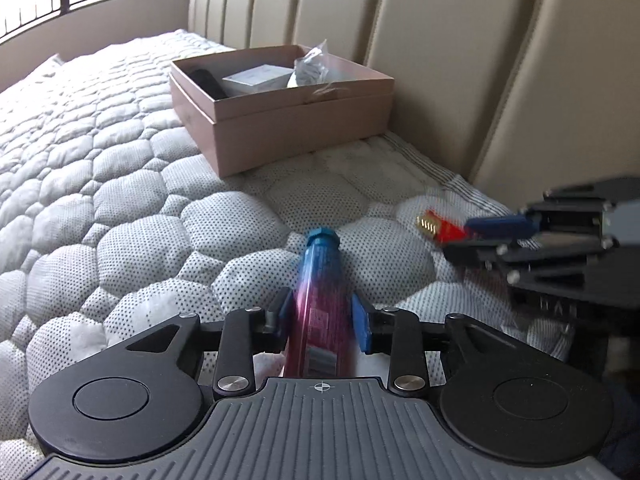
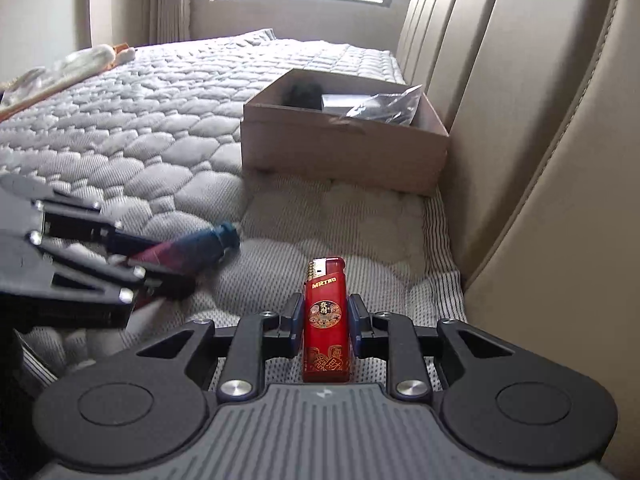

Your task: Organize rigid objects

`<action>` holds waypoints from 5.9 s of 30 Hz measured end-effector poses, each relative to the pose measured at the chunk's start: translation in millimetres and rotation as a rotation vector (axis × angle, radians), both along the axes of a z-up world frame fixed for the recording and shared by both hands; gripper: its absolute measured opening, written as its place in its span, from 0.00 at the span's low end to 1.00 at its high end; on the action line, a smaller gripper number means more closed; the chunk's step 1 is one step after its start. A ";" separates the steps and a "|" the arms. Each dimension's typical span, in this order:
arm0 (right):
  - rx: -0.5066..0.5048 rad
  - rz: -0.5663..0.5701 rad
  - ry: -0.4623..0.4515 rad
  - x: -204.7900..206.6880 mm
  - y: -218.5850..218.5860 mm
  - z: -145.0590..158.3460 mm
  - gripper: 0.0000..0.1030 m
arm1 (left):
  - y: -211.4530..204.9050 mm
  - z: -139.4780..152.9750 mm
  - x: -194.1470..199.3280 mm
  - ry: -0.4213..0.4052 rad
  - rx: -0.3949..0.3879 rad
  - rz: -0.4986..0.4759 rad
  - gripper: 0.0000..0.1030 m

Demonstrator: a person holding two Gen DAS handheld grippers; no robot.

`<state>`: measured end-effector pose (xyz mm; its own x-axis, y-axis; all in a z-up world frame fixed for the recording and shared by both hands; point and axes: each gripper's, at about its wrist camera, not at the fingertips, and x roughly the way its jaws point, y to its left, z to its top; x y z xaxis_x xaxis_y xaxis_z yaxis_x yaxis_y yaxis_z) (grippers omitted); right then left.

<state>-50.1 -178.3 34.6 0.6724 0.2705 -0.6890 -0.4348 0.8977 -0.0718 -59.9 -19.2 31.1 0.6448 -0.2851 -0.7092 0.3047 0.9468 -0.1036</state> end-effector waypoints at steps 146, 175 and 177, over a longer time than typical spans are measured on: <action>0.134 -0.239 -0.045 111.5 29.5 -50.3 1.00 | 35.4 -28.8 74.6 -0.129 -0.012 0.315 0.24; 0.134 -0.239 -0.045 111.7 29.4 -50.1 1.00 | 35.3 -28.7 74.2 -0.131 -0.012 0.313 0.24; 0.134 -0.239 -0.045 111.6 29.5 -50.1 1.00 | 35.2 -28.7 74.3 -0.131 -0.012 0.313 0.24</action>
